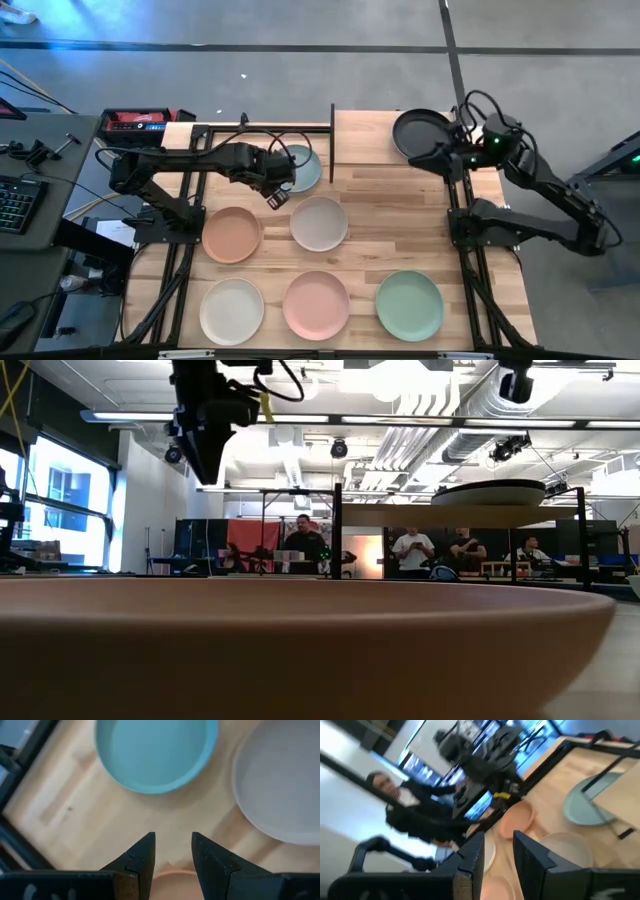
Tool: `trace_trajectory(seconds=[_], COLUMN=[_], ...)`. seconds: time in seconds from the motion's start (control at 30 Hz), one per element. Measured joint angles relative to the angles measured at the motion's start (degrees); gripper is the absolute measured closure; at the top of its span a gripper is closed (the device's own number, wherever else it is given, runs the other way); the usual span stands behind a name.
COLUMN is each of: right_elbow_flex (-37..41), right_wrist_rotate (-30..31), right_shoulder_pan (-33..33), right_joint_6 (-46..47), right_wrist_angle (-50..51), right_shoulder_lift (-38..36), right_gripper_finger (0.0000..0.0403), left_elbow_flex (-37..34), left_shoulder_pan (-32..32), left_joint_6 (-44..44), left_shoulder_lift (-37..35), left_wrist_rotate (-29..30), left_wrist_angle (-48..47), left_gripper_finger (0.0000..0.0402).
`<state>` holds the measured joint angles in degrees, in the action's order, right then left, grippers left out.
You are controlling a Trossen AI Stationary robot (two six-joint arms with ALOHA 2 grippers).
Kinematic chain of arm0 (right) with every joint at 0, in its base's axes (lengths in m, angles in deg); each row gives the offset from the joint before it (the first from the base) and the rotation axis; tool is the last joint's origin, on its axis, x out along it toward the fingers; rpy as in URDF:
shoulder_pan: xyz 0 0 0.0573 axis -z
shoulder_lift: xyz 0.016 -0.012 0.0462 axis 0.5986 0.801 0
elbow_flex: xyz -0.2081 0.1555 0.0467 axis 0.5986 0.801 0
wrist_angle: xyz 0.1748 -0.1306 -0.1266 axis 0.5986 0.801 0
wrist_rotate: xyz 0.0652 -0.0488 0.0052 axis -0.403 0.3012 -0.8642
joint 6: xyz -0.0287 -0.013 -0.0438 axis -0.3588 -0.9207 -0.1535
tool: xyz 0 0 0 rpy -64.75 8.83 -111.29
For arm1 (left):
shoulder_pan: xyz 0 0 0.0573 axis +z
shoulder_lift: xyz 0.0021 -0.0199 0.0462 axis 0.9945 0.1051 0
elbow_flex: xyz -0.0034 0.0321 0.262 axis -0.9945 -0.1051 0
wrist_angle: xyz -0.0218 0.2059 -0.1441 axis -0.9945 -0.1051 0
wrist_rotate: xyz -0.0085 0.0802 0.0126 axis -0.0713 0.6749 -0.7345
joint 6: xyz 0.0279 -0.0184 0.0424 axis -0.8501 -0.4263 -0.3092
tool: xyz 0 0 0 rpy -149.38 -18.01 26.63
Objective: Place and stack plates onto a shelf
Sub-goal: Stack the pink plate on the top of the black plate on the shelf
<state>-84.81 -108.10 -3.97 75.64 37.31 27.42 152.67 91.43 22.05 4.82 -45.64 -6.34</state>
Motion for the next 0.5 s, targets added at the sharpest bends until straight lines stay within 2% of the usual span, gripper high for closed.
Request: trace_trajectory(seconds=[0.23,0.5], right_elbow_flex=[0.0,0.0], right_wrist_rotate=[7.2,17.5], right_shoulder_pan=[-14.3,-29.4], right_joint_6=[-0.7,5.6], right_wrist_angle=[0.1,1.2], right_shoulder_lift=[4.0,11.5], right_gripper_finger=[0.0318,0.0318], left_elbow_flex=[0.0,0.0], left_shoulder_pan=[-0.8,-4.7], left_joint_6=[0.0,-1.8], left_shoulder_lift=[0.0,0.0], left_wrist_rotate=[-6.1,-9.9], left_wrist_angle=[0.0,0.5], left_gripper_finger=[0.0284,0.0284])
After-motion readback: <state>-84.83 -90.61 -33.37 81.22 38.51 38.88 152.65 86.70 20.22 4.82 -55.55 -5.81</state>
